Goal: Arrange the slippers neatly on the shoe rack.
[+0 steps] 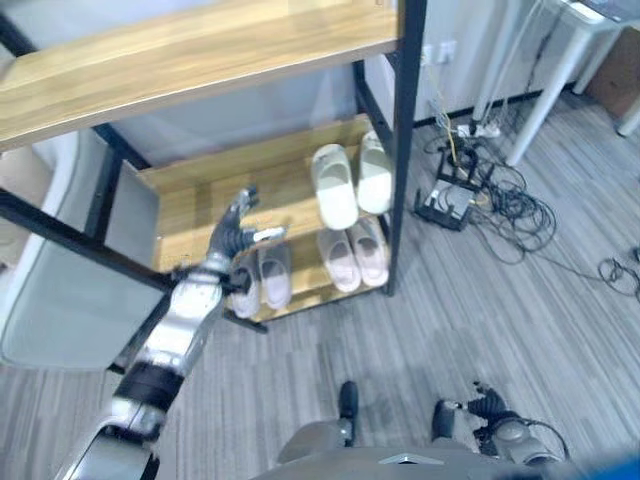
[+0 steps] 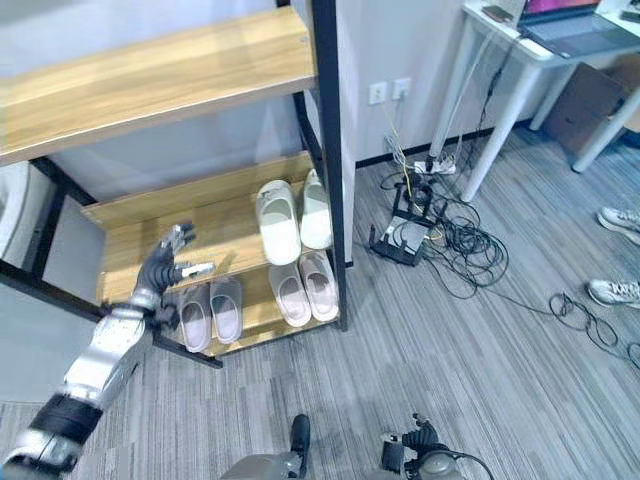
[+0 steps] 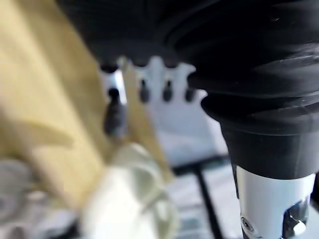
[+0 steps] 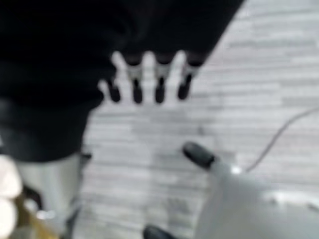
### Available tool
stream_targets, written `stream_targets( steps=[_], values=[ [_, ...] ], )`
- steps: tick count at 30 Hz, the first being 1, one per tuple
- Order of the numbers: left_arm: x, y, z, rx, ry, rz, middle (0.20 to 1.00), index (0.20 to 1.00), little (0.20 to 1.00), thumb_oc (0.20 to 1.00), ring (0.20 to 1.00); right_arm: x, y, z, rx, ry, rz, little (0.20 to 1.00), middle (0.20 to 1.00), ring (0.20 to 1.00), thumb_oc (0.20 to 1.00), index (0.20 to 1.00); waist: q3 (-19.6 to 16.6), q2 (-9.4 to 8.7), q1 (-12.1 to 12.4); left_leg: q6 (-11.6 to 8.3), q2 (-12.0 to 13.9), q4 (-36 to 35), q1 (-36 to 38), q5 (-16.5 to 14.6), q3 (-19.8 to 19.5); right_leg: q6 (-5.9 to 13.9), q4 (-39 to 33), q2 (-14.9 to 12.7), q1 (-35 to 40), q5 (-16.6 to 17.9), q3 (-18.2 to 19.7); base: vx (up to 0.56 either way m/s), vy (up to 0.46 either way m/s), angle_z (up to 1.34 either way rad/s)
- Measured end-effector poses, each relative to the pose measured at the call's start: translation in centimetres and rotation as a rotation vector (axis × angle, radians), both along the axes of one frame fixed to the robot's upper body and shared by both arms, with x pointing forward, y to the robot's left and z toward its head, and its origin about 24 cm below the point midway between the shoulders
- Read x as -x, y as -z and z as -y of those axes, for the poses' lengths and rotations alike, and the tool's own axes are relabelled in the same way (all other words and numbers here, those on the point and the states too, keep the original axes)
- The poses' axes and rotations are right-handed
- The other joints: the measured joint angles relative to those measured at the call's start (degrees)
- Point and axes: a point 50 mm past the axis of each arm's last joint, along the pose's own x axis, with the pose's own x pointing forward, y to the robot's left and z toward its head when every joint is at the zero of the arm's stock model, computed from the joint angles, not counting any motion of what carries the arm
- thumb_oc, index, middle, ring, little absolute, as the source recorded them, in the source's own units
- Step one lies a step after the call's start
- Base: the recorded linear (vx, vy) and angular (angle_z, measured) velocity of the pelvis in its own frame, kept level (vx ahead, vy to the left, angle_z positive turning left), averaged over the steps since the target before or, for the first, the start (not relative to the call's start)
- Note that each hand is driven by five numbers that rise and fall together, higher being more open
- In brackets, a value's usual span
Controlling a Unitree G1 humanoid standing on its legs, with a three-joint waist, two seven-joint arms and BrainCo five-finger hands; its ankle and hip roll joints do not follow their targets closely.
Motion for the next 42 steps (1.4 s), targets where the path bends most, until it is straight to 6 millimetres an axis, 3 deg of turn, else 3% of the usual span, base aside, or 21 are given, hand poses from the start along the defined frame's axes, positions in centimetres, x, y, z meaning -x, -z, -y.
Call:
stream_targets(
  steps=[2,4,7,13,19,21,24,26,27,28,29,30,31,33,35,36,37,38,40,41,42],
  values=[
    [1.2,0.7,-0.5,-0.001,-0.005,-0.028,1.000,1.000,1.000,1.000,1.000,0.2,-0.2,0.9,0.010,0.040,0.007,1.000,1.000,1.000,1.000,1.000,-0.2,0.02,0.4,-0.20,0.0,-0.5,0.6,0.1,-0.1,0.02,0.0,0.0,0.4,0.0,0.0,0.06,-0.049,0.01],
    [4.2,2.2,-1.4,-0.011,-0.016,-0.091,1.000,1.000,1.000,1.000,1.000,0.3,-1.4,3.6,0.068,0.107,0.061,1.000,1.000,1.000,1.000,1.000,-1.5,-0.27,0.4,-0.13,-0.2,-0.8,2.5,-0.1,-0.3,0.30,0.0,0.0,2.2,-0.5,-0.2,0.05,-0.037,0.03],
    [6.7,3.7,-1.8,0.023,-0.031,-0.159,1.000,1.000,1.000,1.000,1.000,-1.2,-3.5,5.9,0.139,0.099,0.166,1.000,1.000,1.000,1.000,1.000,-3.6,-0.61,0.4,-0.18,0.0,-0.9,3.3,-0.2,-0.9,0.27,0.0,0.0,3.2,-0.9,-0.5,0.02,-0.024,0.04],
    [10.5,6.4,-1.4,0.103,-0.041,-0.289,1.000,1.000,1.000,1.000,1.000,-4.7,-6.6,4.7,0.114,0.021,0.391,1.000,1.000,1.000,1.000,1.000,-4.7,-0.16,0.4,-0.16,0.2,-1.1,4.3,-0.2,-1.6,0.36,0.0,0.2,4.7,-1.3,-1.2,0.00,-0.022,0.06],
    [14.9,9.5,-2.2,0.118,-0.105,-0.470,1.000,1.000,1.000,1.000,1.000,-4.2,-7.4,4.1,0.092,0.005,0.463,1.000,1.000,1.000,1.000,1.000,-4.8,-0.15,0.4,-0.04,0.1,-1.1,4.9,-0.3,-1.7,0.15,0.0,0.2,5.0,-1.6,-1.3,0.00,0.013,0.00],
    [17.7,13.0,-3.1,0.084,-0.175,-0.649,1.000,1.000,1.000,1.000,1.000,-4.0,-6.8,3.2,0.068,-0.001,0.450,1.000,1.000,1.000,1.000,1.000,-4.8,-0.22,0.3,-0.04,0.1,-1.1,4.9,-0.3,-1.7,0.17,0.2,0.2,5.2,-1.6,-1.3,-0.02,0.076,-0.01],
    [20.5,16.4,-2.8,0.068,-0.275,-0.824,1.000,1.000,1.000,1.000,1.000,-4.7,-5.9,1.7,0.030,0.036,0.445,1.000,1.000,1.000,1.000,1.000,-4.4,-1.07,0.3,-0.05,0.1,-0.9,5.1,-0.3,-1.8,0.29,0.7,0.4,5.1,-1.8,-1.3,-0.01,0.064,0.02],
    [20.6,17.8,-2.0,0.055,-0.289,-0.896,1.000,1.000,1.000,1.000,1.000,-4.3,-6.3,3.5,0.061,-0.028,0.420,1.000,1.000,1.000,1.000,1.000,-4.2,-1.32,1.1,0.13,-0.2,-0.3,4.9,-0.4,-2.2,0.29,3.4,-0.5,4.4,-3.0,-1.7,-0.02,0.109,0.21],
    [21.0,18.1,-1.7,0.032,-0.311,-0.908,1.000,1.000,1.000,1.000,1.000,-3.8,-6.6,3.9,0.057,0.065,0.453,1.000,1.000,1.000,1.000,1.000,-3.2,-2.54,0.7,1.47,-1.8,1.2,4.4,-1.6,-3.0,1.17,8.4,-1.8,1.8,-4.4,-1.5,-0.01,0.072,0.18],
    [22.8,19.6,-0.9,0.004,-0.351,-1.014,1.000,1.000,1.000,1.000,1.000,-4.0,-8.0,3.8,0.030,0.136,0.585,1.000,1.000,1.000,1.000,1.000,-1.2,-1.47,-1.0,2.94,-1.6,6.2,2.5,-3.5,-4.2,2.80,25.0,-3.0,-5.3,-5.9,1.9,0.06,-0.012,0.13],
    [23.5,19.9,-0.9,-0.017,-0.353,-1.051,1.000,1.000,1.000,1.000,1.000,-3.5,-7.5,3.4,0.020,0.123,0.555,1.000,1.000,1.000,1.000,1.000,-1.0,-1.17,-1.8,3.33,-1.5,6.7,2.5,-3.8,-4.6,3.12,28.7,-3.2,-6.9,-5.8,3.0,0.07,-0.039,0.08],
    [24.0,20.3,-1.1,-0.094,-0.344,-1.094,1.000,1.000,1.000,1.000,1.000,-3.5,-7.1,2.2,-0.003,0.112,0.529,1.000,1.000,1.000,1.000,1.000,-0.5,-1.08,-2.9,3.39,-1.9,8.1,1.6,-4.2,-5.4,2.93,32.8,-3.1,-10.3,-8.4,6.1,0.09,-0.155,0.15],
    [23.3,20.4,-1.8,-0.174,-0.339,-1.115,1.000,1.000,1.000,1.000,1.000,-5.2,-8.6,-0.4,-0.068,0.038,0.637,1.000,1.000,1.000,1.000,1.000,1.3,-1.82,-4.0,3.46,-1.8,10.2,-0.6,-4.7,-4.9,1.16,30.7,-1.8,-12.3,-12.2,7.8,0.13,-0.284,0.19],
    [21.9,20.1,-2.0,-0.269,-0.277,-1.065,1.000,1.000,1.000,1.000,1.000,-5.6,-6.1,0.1,-0.042,0.047,0.525,1.000,1.000,1.000,1.000,1.000,2.1,-2.68,-2.5,3.04,-1.6,9.6,-0.2,-4.4,-3.0,1.07,20.6,-2.4,-10.8,-11.4,5.6,0.16,-0.289,-0.12],
    [21.9,20.3,-1.0,-0.294,-0.237,-1.070,1.000,1.000,1.000,1.000,1.000,-8.1,-6.8,0.5,-0.010,0.062,0.543,1.000,1.000,1.000,1.000,1.000,3.2,-0.91,-2.4,3.06,-1.4,9.8,-0.6,-4.5,-2.3,1.99,13.6,-3.8,-10.3,-8.5,4.1,0.17,-0.273,-0.27],
    [21.6,20.4,-0.6,-0.290,-0.238,-1.059,1.000,1.000,1.000,1.000,1.000,-8.5,-7.2,0.3,-0.016,0.059,0.570,1.000,1.000,1.000,1.000,1.000,3.8,0.38,-2.6,2.32,-0.9,9.0,-0.4,-4.1,-3.1,1.94,16.0,-3.5,-9.6,-8.7,4.3,0.29,-0.479,0.66],
    [21.3,20.4,-0.4,-0.309,-0.228,-1.043,1.000,1.000,1.000,1.000,1.000,-7.4,-6.4,-0.1,-0.036,0.078,0.536,1.000,1.000,1.000,1.000,1.000,3.2,1.15,-2.2,1.31,0.3,8.0,0.1,-4.2,-5.5,0.96,21.4,-0.3,-5.7,-10.6,5.7,0.22,-0.365,0.93],
    [21.1,20.2,-0.6,-0.318,-0.234,-1.025,1.000,1.000,1.000,1.000,1.000,-7.3,-6.2,-0.3,-0.047,0.076,0.528,1.000,1.000,1.000,1.000,1.000,2.9,0.84,-2.1,0.59,0.5,7.8,0.2,-4.6,-6.8,-1.34,21.5,1.3,-3.5,-12.5,5.8,0.21,-0.366,0.91],
    [20.6,20.1,-0.2,-0.313,-0.228,-1.005,1.000,1.000,1.000,1.000,1.000,-7.6,-6.5,0.1,-0.039,0.075,0.537,1.000,1.000,1.000,1.000,1.000,3.0,1.78,-1.9,-0.51,2.8,6.2,0.6,-5.3,-9.2,-3.58,17.8,4.5,-1.4,-12.4,5.0,0.08,-0.192,0.54],
    [21.3,20.2,-0.2,-0.313,-0.230,-1.022,1.000,1.000,1.000,1.000,1.000,-7.8,-6.6,0.1,-0.053,0.095,0.547,1.000,1.000,1.000,1.000,1.000,3.0,1.62,-1.9,-0.90,4.5,5.9,1.3,-5.9,-9.2,-5.84,16.7,5.8,-0.1,-12.1,3.2,0.02,-0.211,0.48],
    [21.5,20.2,-0.1,-0.313,-0.228,-1.027,1.000,1.000,1.000,1.000,1.000,-7.8,-6.6,0.3,-0.051,0.102,0.549,1.000,1.000,1.000,1.000,1.000,3.1,1.36,-1.8,-1.29,5.2,9.2,0.8,-6.1,-9.3,-7.23,17.1,6.2,0.1,-12.1,2.3,0.01,-0.208,0.37]
  ],
)
